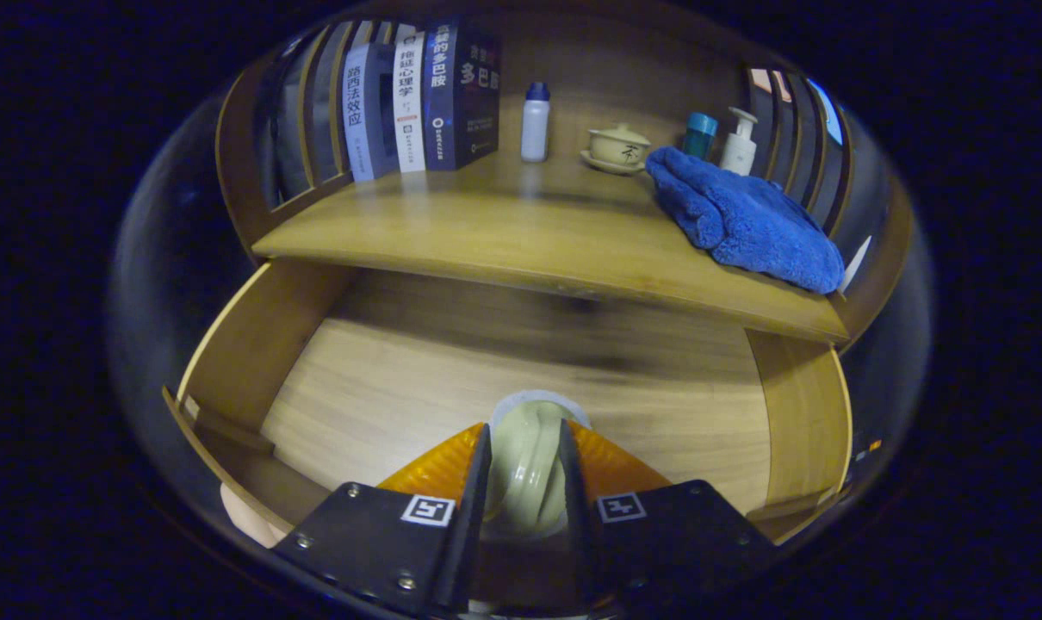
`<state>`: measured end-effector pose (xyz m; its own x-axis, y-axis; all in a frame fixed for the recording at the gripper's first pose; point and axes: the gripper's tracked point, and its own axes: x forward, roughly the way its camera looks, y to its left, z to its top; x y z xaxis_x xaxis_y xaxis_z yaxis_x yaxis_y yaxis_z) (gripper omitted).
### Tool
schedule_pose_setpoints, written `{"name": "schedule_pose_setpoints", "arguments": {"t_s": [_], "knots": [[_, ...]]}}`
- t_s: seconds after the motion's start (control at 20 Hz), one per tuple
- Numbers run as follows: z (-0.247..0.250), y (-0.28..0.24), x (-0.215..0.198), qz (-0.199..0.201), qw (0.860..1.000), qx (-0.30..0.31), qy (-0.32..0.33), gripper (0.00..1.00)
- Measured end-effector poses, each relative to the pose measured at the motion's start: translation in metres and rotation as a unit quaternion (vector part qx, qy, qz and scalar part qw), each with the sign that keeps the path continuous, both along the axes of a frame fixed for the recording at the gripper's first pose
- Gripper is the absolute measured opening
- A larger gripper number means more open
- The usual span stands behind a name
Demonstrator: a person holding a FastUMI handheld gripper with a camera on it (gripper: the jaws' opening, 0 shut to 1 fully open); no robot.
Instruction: Pull open the drawer, take out the items inside it, and place them on the countertop above the cabinet.
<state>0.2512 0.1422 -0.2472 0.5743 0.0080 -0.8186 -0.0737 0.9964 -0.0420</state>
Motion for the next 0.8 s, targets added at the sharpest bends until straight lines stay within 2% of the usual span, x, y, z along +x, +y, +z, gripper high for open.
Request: {"name": "schedule_pose_setpoints", "arguments": {"t_s": [0.4,0.5,0.6,0.65,0.8], "knots": [[-0.013,-0.003,-0.006,-0.011,1.000,-0.005,0.021,0.46],[-0.016,-0.002,-0.001,-0.010,1.000,-0.003,0.021,0.23],[-0.014,-0.003,0.001,-0.015,1.000,0.000,0.011,0.24],[-0.013,-0.002,0.003,-0.017,1.000,0.002,0.009,0.14],[-0.004,-0.002,0.002,-0.019,1.000,0.008,-0.010,0.13]]}}
